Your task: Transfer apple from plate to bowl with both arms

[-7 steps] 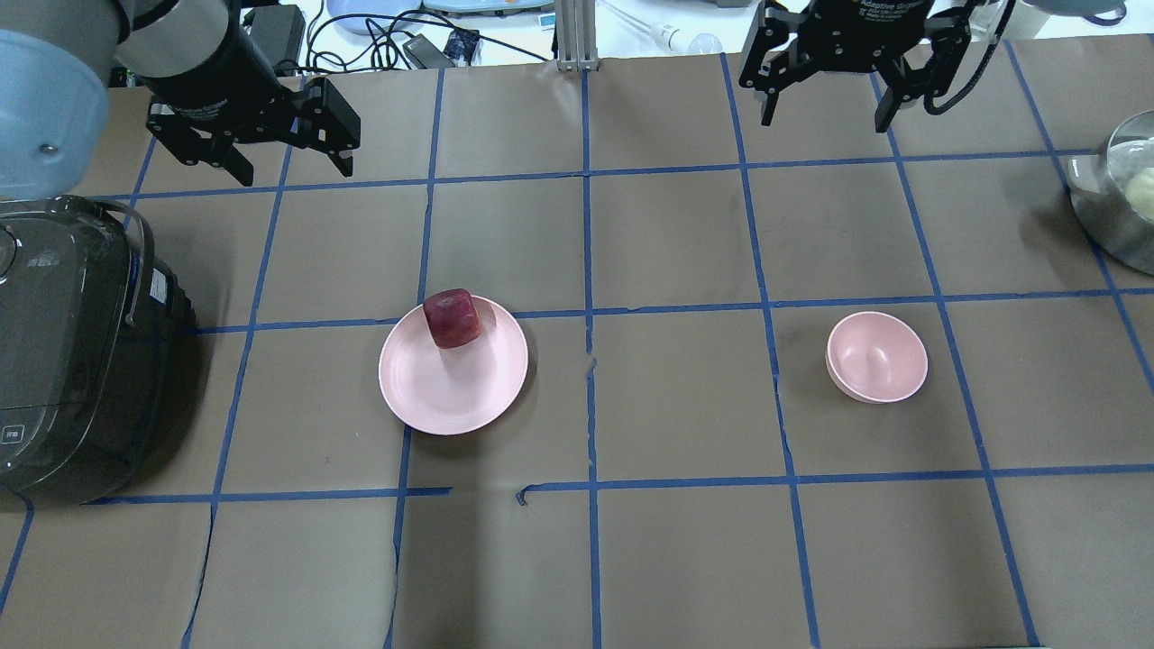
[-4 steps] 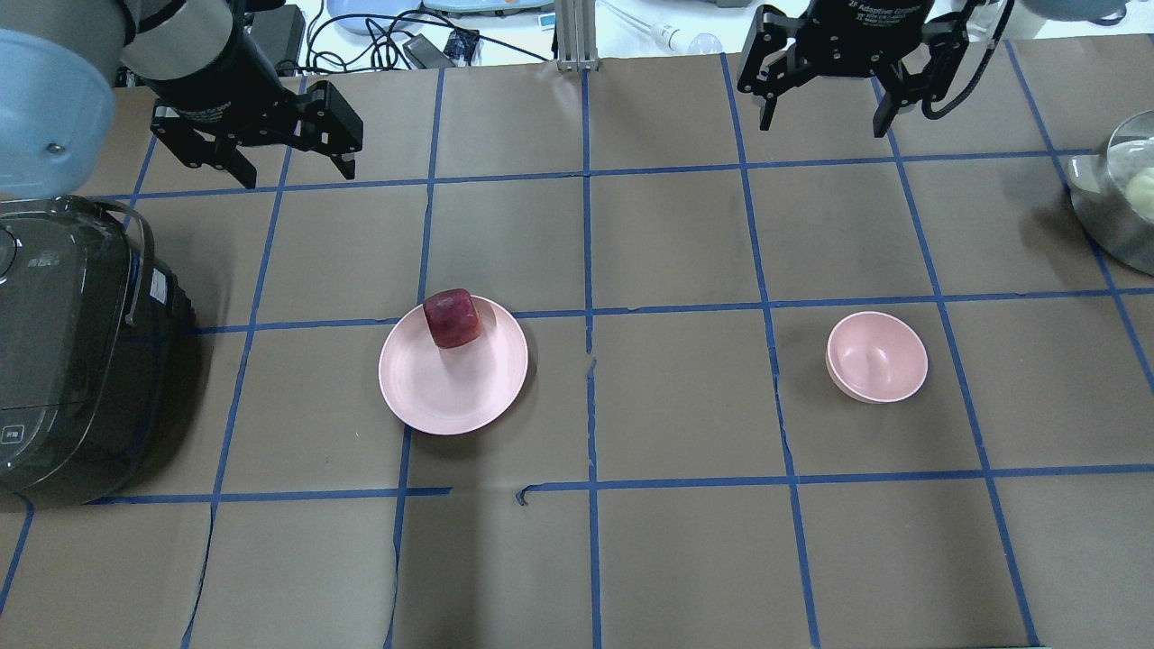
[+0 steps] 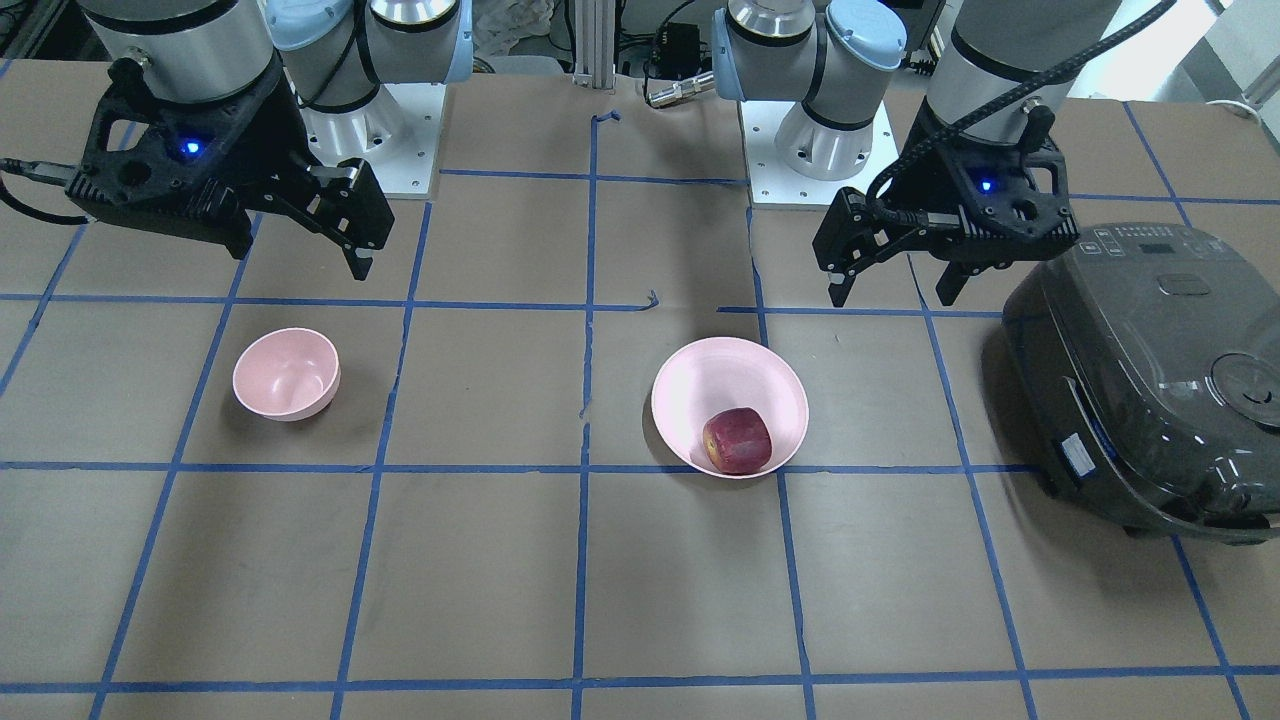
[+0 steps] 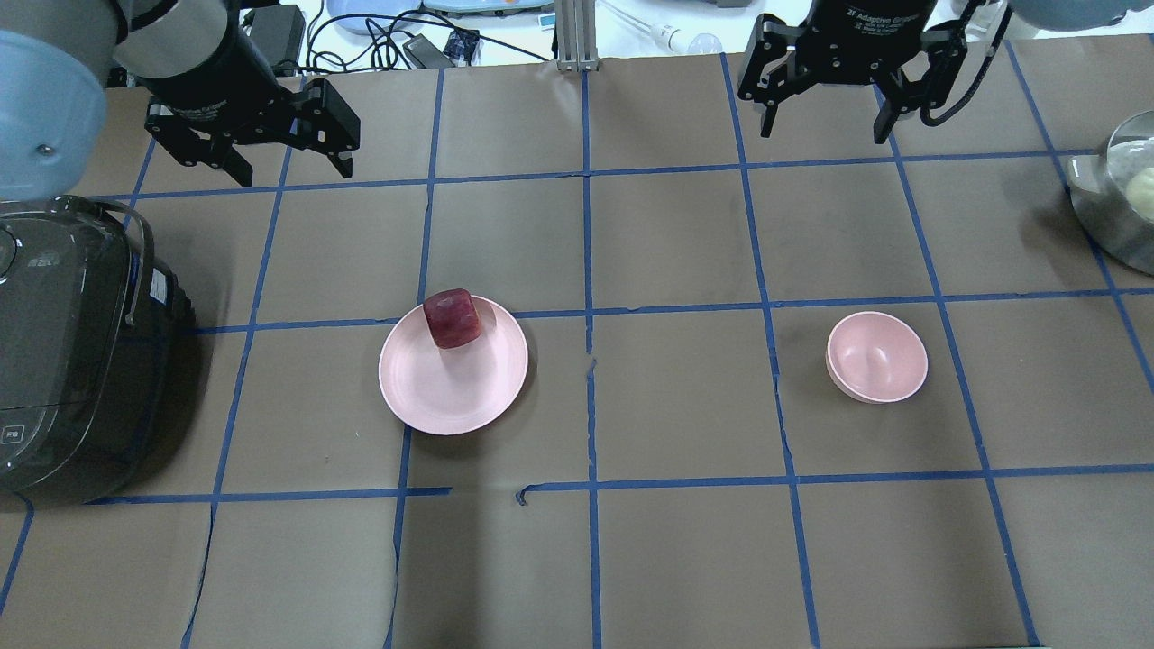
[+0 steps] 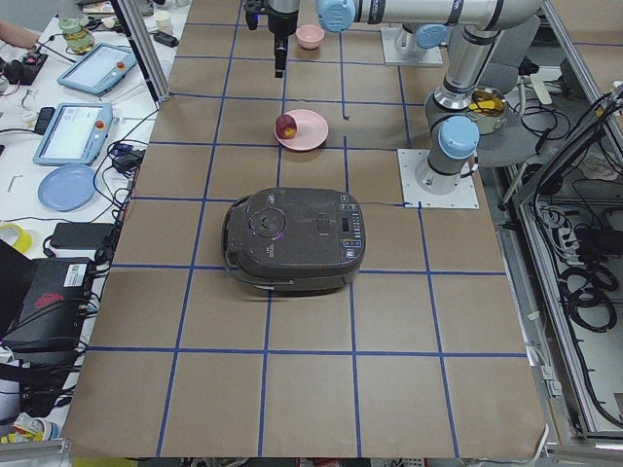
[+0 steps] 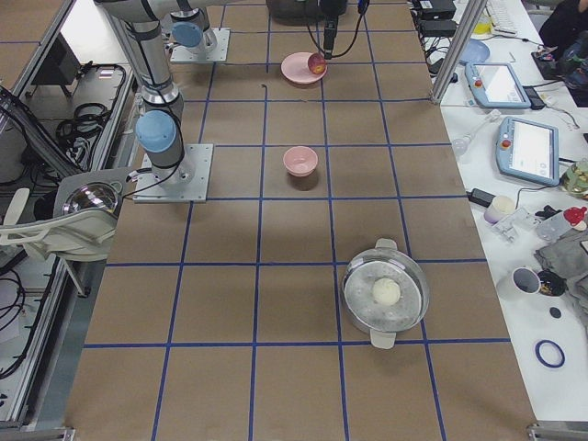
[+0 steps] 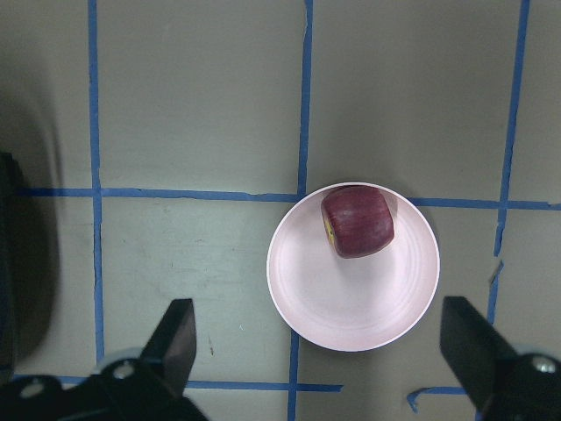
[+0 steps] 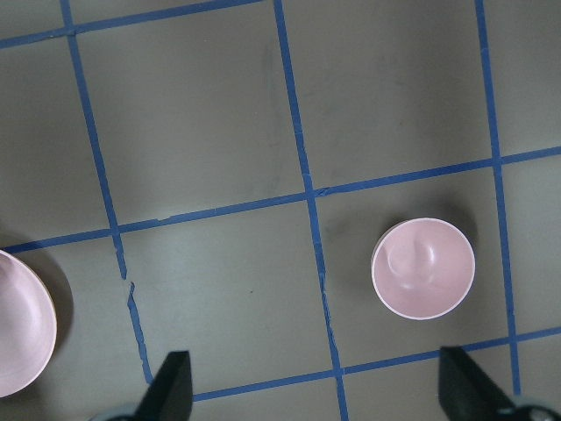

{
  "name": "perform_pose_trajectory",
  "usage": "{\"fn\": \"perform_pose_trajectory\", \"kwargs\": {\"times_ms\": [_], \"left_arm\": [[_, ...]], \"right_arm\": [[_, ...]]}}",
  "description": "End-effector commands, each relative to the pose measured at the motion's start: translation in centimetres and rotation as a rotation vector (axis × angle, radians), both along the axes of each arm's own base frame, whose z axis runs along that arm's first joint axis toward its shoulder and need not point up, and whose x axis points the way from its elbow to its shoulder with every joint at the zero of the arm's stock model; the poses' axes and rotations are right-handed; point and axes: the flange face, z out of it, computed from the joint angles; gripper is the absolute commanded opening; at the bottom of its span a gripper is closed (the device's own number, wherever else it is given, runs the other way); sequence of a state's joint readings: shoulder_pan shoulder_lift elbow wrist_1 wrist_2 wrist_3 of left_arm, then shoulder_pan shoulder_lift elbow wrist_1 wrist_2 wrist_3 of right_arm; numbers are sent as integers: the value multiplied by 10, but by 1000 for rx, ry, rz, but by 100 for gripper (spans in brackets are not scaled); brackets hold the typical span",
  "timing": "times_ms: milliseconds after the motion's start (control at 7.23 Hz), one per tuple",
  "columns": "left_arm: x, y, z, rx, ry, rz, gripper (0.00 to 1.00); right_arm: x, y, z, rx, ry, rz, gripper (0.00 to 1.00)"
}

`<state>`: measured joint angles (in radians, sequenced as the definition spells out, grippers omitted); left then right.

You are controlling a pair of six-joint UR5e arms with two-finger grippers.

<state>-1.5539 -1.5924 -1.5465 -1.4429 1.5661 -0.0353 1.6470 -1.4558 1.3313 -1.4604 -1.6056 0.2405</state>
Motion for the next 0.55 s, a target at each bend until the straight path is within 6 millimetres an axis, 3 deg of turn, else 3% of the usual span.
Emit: {"fn": "perform_pose_trajectory", "kwargs": {"times_ms": [0, 138, 277, 415], "left_arm": [[0, 0, 1, -3, 1, 0, 100], [0, 0, -2, 5, 0, 0, 100], [-1, -8, -32, 53, 8, 8, 100], [-5, -10, -80, 120, 24, 93, 100]], "right_arm": [[-1, 0, -1, 5, 2, 0, 100], [-2, -1, -2, 6, 3, 0, 100], [-7, -4, -7, 18, -3, 6, 100], [-19, -7, -21, 34, -5, 18, 100]]}}
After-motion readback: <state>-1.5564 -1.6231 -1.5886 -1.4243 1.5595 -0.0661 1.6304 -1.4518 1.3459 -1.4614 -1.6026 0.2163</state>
